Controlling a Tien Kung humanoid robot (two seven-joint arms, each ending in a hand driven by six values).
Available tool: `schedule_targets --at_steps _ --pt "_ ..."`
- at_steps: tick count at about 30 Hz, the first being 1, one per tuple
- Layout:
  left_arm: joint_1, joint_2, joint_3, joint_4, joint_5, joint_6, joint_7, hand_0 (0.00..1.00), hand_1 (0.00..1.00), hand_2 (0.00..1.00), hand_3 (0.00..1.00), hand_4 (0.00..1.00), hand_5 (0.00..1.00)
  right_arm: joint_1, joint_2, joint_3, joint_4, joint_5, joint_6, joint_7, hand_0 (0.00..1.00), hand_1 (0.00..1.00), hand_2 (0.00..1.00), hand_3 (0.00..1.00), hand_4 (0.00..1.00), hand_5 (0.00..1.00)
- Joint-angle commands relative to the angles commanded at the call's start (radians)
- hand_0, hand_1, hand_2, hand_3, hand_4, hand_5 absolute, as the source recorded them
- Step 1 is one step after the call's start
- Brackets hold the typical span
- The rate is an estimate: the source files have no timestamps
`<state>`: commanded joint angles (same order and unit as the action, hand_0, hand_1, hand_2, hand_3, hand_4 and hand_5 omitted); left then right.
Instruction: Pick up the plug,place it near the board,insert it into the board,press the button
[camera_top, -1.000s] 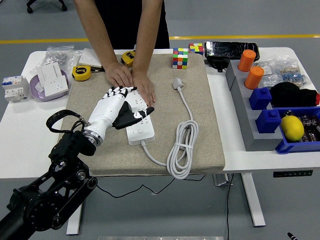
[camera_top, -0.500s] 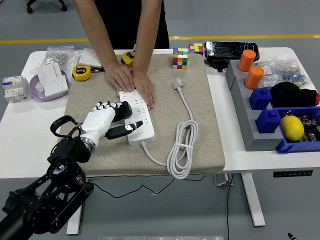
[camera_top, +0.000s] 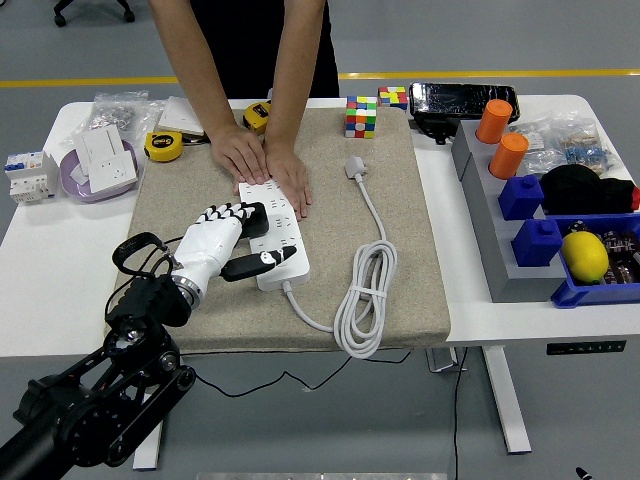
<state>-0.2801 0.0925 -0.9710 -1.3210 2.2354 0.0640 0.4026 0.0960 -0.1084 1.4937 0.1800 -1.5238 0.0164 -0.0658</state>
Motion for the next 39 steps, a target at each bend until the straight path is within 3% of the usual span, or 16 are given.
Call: schedule_targets --at_steps 26,39 --pt "-0.008 0.002 -0.003 -0.003 -0.004 -0.010 -0.004 0.998 0.998 0.992 0.926 0.998 0.998 0.004 0.001 0.004 0.000 0.003 -0.001 0.001 0.828 0.761 0.752 0.783 0.998 0.965" --pt "-0.014 0.014 -0.041 -0.204 -0.014 0.028 -0.036 0.998 0.998 0.967 0.911 0.998 0.998 0.005 0.000 0.000 0.000 0.004 0.000 0.001 0.828 0.761 0.752 0.783 0.998 0.966"
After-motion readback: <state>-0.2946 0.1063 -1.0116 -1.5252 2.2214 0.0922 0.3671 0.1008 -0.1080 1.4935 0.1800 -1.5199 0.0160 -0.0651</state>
